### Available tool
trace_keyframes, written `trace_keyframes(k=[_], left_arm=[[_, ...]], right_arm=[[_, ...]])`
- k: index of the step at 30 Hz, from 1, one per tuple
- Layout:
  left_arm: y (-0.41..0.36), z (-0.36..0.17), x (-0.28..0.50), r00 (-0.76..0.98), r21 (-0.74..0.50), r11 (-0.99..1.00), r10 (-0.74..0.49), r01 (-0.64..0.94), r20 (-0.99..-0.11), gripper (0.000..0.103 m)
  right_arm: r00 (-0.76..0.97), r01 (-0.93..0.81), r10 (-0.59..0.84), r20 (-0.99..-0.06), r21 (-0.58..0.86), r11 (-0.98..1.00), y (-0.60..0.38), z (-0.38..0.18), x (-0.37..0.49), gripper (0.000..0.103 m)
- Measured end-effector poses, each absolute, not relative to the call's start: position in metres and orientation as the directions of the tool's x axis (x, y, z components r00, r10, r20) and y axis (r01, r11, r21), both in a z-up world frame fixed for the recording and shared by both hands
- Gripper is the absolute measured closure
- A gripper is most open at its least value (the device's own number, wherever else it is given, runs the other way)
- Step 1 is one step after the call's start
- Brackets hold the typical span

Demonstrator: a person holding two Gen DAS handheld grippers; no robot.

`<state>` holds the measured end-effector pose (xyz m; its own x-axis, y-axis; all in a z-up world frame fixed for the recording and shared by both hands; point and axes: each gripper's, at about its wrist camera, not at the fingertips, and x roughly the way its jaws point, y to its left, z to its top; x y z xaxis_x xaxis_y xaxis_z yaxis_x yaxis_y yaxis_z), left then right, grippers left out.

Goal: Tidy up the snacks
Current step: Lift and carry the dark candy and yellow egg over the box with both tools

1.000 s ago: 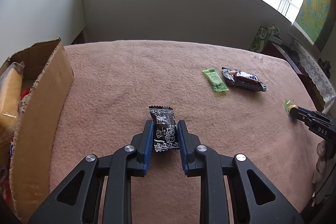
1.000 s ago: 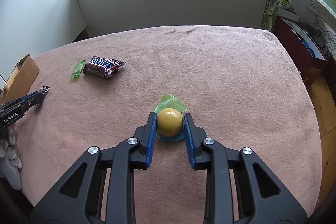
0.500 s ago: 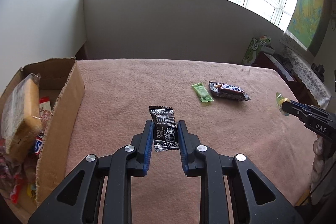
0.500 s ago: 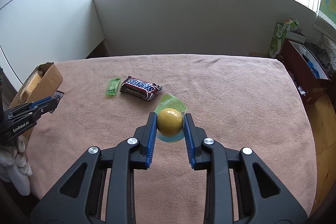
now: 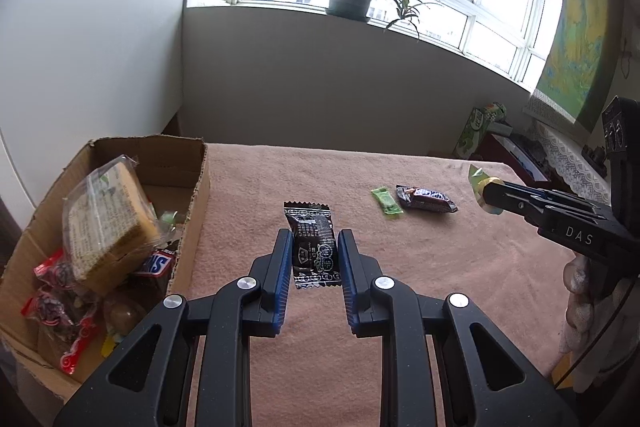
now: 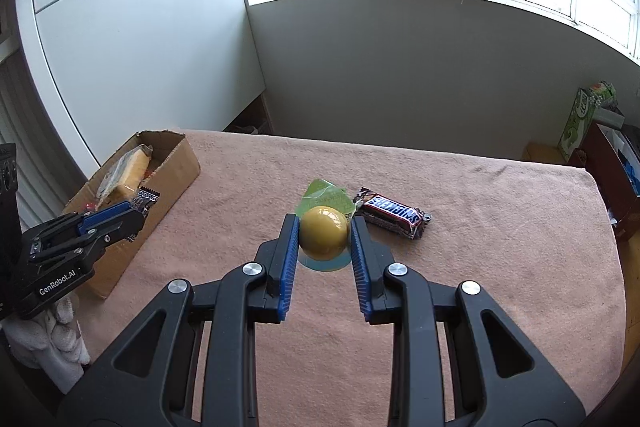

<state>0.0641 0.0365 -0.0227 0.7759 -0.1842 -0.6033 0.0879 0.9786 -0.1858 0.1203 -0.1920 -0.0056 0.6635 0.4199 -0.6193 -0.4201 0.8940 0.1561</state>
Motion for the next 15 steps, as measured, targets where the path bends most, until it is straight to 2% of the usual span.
trace_keyframes(k=[15], left_arm=[[0.115,-0.030,0.022,0.810,-0.187,0.981,-0.073,-0.047,-0.581,0.082]], right_arm=[[0.558,-0.555,0.577,-0.596,0.249,0.794,-0.075,0.005,0.129,0.077]])
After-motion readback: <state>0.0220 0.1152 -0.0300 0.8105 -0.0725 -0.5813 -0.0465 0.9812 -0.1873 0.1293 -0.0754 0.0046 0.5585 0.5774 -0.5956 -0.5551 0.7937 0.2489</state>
